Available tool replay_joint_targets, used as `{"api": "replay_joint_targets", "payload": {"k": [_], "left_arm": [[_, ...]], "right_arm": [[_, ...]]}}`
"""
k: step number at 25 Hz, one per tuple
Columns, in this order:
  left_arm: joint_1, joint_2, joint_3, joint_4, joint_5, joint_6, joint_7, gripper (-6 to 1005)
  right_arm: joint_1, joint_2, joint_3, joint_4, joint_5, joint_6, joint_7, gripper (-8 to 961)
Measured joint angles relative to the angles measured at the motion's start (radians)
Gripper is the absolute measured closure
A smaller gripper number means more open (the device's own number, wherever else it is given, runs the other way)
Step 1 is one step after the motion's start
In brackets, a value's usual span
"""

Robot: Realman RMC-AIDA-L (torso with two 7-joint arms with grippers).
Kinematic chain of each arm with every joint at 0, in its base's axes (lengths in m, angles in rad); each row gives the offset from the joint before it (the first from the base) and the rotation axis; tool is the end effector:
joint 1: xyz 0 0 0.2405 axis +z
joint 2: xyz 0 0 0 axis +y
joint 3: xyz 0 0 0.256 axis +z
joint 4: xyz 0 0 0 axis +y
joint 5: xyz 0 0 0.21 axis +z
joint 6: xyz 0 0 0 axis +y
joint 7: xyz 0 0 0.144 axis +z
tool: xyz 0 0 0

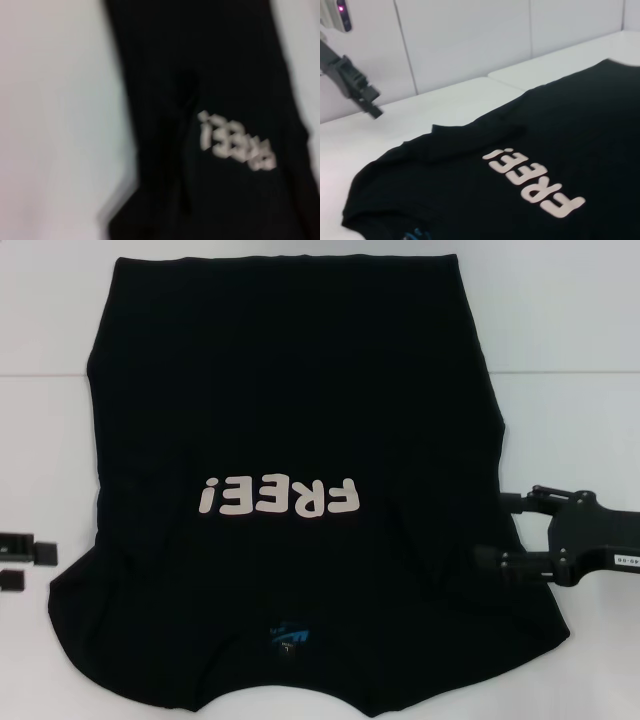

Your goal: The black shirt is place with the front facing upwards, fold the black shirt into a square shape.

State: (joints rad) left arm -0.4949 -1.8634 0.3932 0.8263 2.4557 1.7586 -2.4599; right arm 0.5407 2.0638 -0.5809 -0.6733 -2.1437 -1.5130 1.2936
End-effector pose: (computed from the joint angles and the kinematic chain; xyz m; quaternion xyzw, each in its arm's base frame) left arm -0.3433 0.3056 0.1283 -0.6994 -0.6899 -0.1324 0.1319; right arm 0.2843 0.3366 0.0126 -0.9487 0.1895 0.1830 0.1752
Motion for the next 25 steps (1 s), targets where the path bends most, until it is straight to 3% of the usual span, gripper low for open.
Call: {"api": "replay_joint_targets", "payload": {"k": [3,6,12,25], "left_arm": [[-0.028,-0.004,0.072,0.073,0.083,0.015,-0.098,258],[-0.061,-0.007,0.118,0.074,0.133,0.014,-0.163,258],[-0.103,-0.026,0.129,0.04,0.187,-0.033,-0.191,257],[-0.1,-0.048,0.168,-0.001,0.236,-0.119,-0.218,257]], "right_arm": [[-0.001,-0.001,0.029,0.0,0.0,0.0,-0.015,39],[-0.001,-0.003,0.046,0.0,0.001,-0.004,-0.019,36],[-0.011,0.002,0.049,0.004,0.001,0.006,-0.022,37],[-0.013,0.002,0.058,0.006,0.001,0.013,-0.023,37]]}}
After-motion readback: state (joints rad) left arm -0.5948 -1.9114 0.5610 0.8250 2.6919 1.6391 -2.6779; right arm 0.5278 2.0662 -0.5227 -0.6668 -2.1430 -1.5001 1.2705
